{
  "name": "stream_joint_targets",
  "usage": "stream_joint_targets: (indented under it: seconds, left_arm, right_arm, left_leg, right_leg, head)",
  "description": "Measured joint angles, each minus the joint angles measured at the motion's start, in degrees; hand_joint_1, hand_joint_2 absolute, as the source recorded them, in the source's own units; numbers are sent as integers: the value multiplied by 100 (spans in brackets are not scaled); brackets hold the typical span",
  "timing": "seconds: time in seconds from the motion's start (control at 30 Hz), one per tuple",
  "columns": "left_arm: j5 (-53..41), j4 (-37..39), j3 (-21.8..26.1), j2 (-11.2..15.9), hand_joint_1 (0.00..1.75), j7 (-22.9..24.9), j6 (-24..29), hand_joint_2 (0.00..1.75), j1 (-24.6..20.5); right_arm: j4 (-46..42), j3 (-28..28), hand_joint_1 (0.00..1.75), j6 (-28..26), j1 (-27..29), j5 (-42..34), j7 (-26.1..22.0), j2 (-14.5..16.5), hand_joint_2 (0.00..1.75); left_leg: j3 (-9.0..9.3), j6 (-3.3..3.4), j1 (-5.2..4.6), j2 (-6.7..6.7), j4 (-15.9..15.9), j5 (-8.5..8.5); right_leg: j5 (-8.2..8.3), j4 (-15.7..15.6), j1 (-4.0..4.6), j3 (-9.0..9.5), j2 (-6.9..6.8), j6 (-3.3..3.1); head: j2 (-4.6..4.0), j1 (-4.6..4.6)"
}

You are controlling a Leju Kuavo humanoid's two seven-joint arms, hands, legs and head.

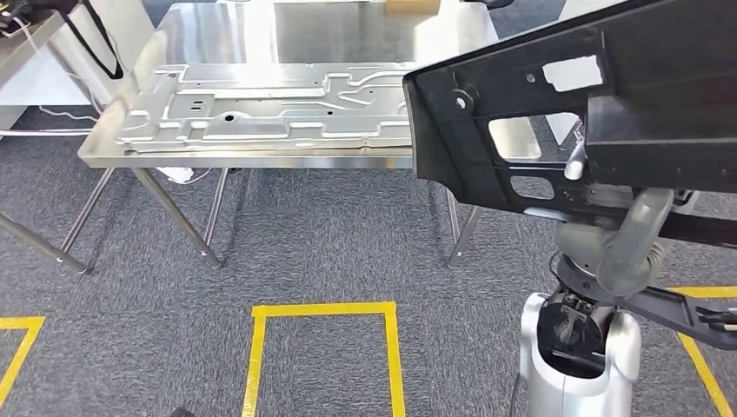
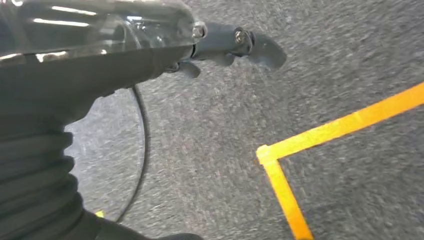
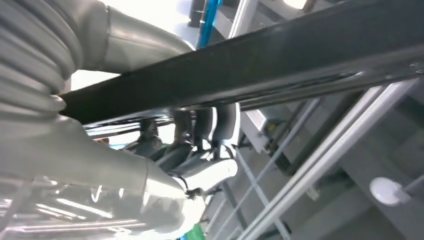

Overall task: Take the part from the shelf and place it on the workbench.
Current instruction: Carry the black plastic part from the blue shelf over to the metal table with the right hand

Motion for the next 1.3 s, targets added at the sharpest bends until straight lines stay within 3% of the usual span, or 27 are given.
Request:
stream_joint_targets:
  seconds: [0.07,0.1,0.13,0.2,0.23,0.27,0.4,0.47,0.53,0.57,0.6,0.63,0.7,0.77,0.83,0.93,0.97,1.03,1.07,1.1,1.13,1.17,1.23,1.3]
  left_arm:
    - [-1,1,1,2,0,4,0,175,14]
    - [-2,1,1,2,0,5,0,175,18]
    - [-2,1,1,4,0,5,0,175,19]
    - [-2,1,1,8,0,5,0,175,18]
    - [-3,2,1,9,0,6,0,175,17]
    - [-4,3,0,8,0,7,0,175,18]
    - [-7,3,1,6,0,7,-2,175,24]
    - [-7,2,1,6,0,7,-2,175,19]
    - [-7,2,2,6,0,7,-2,175,16]
    - [-7,2,2,6,0,7,-2,175,16]
    - [-7,2,3,6,0,7,-2,175,17]
    - [-7,2,3,6,0,7,-3,175,17]
    - [-7,3,3,6,0,7,-5,175,17]
    - [-7,4,3,6,0,8,-8,175,15]
    - [-7,4,3,5,0,8,-9,175,16]
    - [-7,1,2,5,0,4,-9,175,9]
    - [-7,0,2,6,0,3,-9,175,7]
    - [-7,0,2,7,0,2,-9,175,16]
    - [-7,1,3,8,0,4,-9,175,23]
    - [-7,1,3,8,0,4,-9,175,28]
    - [-7,1,3,8,0,5,-9,175,30]
    - [-7,1,3,9,0,5,-9,175,30]
    - [-7,2,3,10,0,5,-9,175,29]
    - [-7,4,3,9,0,8,-9,175,28]
  right_arm:
    - [0,-1,175,-1,9,-1,1,4,175]
    - [0,-1,175,-1,11,-1,2,4,175]
    - [0,-1,175,-1,12,-1,2,5,175]
    - [0,-2,175,-1,11,-1,2,5,175]
    - [-1,-3,175,-2,7,-1,0,5,175]
    - [-2,-4,175,-2,2,-1,-1,5,175]
    - [-7,-7,175,-1,-9,3,2,5,175]
    - [-9,-7,175,-1,-17,3,-3,4,175]
    - [-9,-7,175,-1,-1,3,-7,4,175]
    - [-9,-8,175,-1,16,3,-5,4,175]
    - [-9,-9,175,-2,28,3,-7,4,175]
    - [-9,-10,175,-2,35,2,-8,4,175]
    - [-9,-11,175,-3,36,1,-13,4,175]
    - [-14,-10,175,-3,34,1,-15,3,175]
    - [-22,-15,175,-3,35,1,-18,2,175]
    - [-35,-26,175,-3,29,1,-20,9,175]
    - [-38,-26,175,-3,27,1,-20,14,175]
    - [-39,-28,175,-3,30,1,-20,19,175]
    - [-38,-30,175,-3,38,1,-19,20,175]
    - [-38,-31,175,-3,42,1,-19,20,175]
    - [-37,-32,175,-3,45,1,-18,20,175]
    - [-37,-33,175,-3,47,0,-18,20,175]
    - [-38,-35,175,-3,45,-1,-19,21,175]
    - [-39,-35,175,-3,40,-1,-19,21,175]
  left_leg:
    - [-380,-8,-1,6,631,-145]
    - [-458,-10,3,9,687,-65]
    - [-425,-11,8,14,506,125]
    - [-164,-14,21,43,-208,572]
    - [-44,-6,23,59,-511,691]
    - [22,5,21,72,-687,729]
    - [54,110,20,51,-777,652]
    - [87,165,44,48,-789,624]
    - [111,211,43,47,-787,586]
    - [129,224,40,41,-787,565]
    - [156,230,38,30,-786,541]
    - [197,229,38,17,-787,512]
    - [301,208,39,-9,-792,443]
    - [361,163,25,-25,-800,389]
    - [377,111,12,-23,-832,368]
    - [390,37,4,4,-748,284]
    - [304,24,0,11,-533,184]
    - [-69,19,0,17,178,-83]
    - [-273,15,1,17,514,-169]
    - [-409,11,3,18,687,-154]
    - [-443,9,7,19,642,-22]
    - [-371,8,12,21,383,201]
    - [-94,4,23,36,-358,617]
    - [52,21,18,45,-735,717]
  right_leg:
    - [-52,1,5,65,1,-29]
    - [-84,2,4,105,4,-25]
    - [-121,3,-1,157,7,-10]
    - [-209,12,-4,260,12,49]
    - [-251,25,8,289,14,82]
    - [-278,31,22,302,15,109]
    - [-345,41,32,312,8,166]
    - [-533,434,24,104,10,198]
    - [-787,1186,15,-361,13,212]
    - [-833,1483,11,-576,13,213]
    - [-767,1600,9,-706,13,213]
    - [-588,1495,9,-723,13,208]
    - [-76,819,15,-501,16,182]
    - [169,254,45,-274,22,149]
    - [127,120,74,-222,29,122]
    - [88,39,26,-132,40,60]
    - [73,17,8,-86,39,30]
    - [25,12,9,-26,36,-27]
    - [1,13,10,2,36,-39]
    - [-27,14,9,35,40,-42]
    - [-60,15,4,80,44,-30]
    - [-100,16,-3,135,49,-9]
    - [-191,32,-2,232,55,62]
    - [-247,38,21,266,56,121]
  head:
    - [0,-35]
    - [0,-43]
    - [0,-51]
    - [0,-71]
    - [0,-87]
    - [0,-91]
    - [0,-69]
    - [0,-29]
    - [0,16]
    - [0,28]
    - [0,40]
    - [0,54]
    - [0,92]
    - [0,123]
    - [0,125]
    - [0,80]
    - [0,47]
    - [0,-14]
    - [0,-31]
    - [0,-40]
    - [0,-49]
    - [0,-55]
    - [0,-79]
    - [0,-92]
